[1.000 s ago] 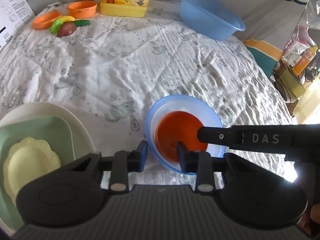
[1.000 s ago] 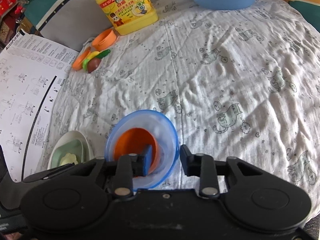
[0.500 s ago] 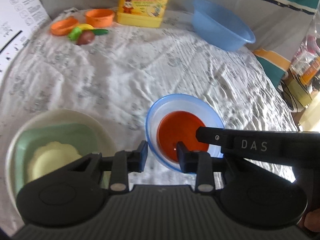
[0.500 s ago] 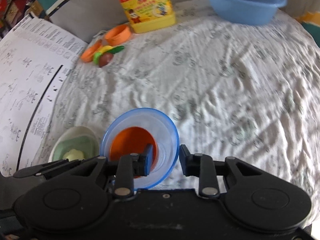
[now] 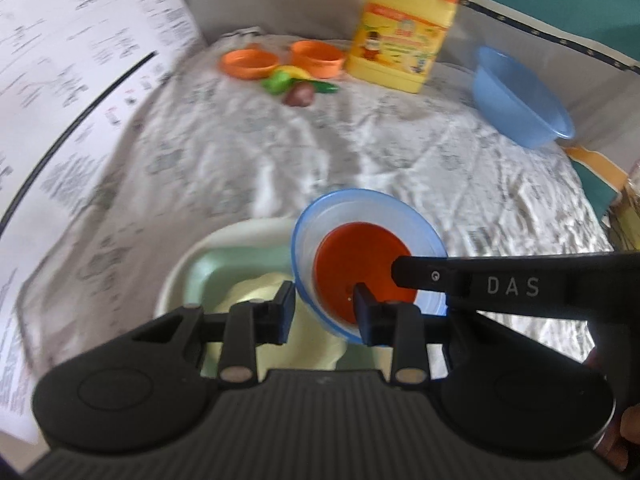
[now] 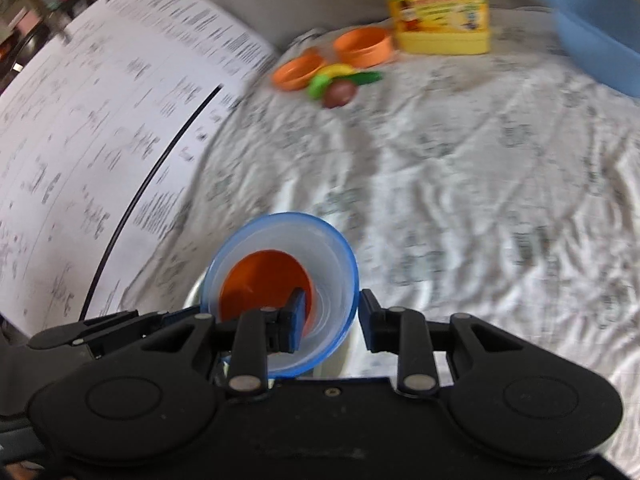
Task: Organize plates and bowls
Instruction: 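Carry the bowl stack onto the yellow plate and open both grippers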
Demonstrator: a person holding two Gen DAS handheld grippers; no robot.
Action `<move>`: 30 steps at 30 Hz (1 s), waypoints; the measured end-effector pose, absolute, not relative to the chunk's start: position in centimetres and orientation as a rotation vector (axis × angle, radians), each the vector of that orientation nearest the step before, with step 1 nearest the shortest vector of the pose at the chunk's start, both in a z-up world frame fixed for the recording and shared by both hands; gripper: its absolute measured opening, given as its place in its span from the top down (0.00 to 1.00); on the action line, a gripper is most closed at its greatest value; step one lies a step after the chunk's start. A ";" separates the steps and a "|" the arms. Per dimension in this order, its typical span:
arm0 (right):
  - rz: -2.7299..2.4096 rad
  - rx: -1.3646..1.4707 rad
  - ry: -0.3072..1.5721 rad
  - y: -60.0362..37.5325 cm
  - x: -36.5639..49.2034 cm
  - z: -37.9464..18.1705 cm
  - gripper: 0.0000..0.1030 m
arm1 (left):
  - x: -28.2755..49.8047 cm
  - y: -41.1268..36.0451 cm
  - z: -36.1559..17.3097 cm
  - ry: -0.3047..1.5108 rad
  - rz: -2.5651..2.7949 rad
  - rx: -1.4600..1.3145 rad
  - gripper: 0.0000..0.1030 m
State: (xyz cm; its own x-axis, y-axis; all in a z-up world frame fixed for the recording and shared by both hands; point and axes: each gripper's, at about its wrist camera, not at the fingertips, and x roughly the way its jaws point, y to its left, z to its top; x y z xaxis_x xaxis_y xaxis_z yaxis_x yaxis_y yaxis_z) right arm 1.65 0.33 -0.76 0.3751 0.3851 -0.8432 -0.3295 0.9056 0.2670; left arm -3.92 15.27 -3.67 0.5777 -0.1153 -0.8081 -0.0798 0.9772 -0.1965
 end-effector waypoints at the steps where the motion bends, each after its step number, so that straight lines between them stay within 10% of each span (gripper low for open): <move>1: 0.469 0.049 1.102 0.9 1.6 -1.0 0.72 | -4.2 15.8 -3.7 0.968 0.002 -0.223 0.70; 30: 0.502 0.016 1.230 4.4 2.3 -4.7 0.72 | -5.3 18.8 -6.8 1.039 0.039 -0.261 0.64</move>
State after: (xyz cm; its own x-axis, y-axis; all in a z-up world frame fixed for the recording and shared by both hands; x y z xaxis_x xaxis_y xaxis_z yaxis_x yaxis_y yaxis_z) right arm 2.28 4.36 -4.70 0.2400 0.3757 -0.8951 -0.3586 0.8912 0.2779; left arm -5.34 18.80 -6.76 0.5093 -0.0918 -0.8557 -0.1548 0.9683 -0.1960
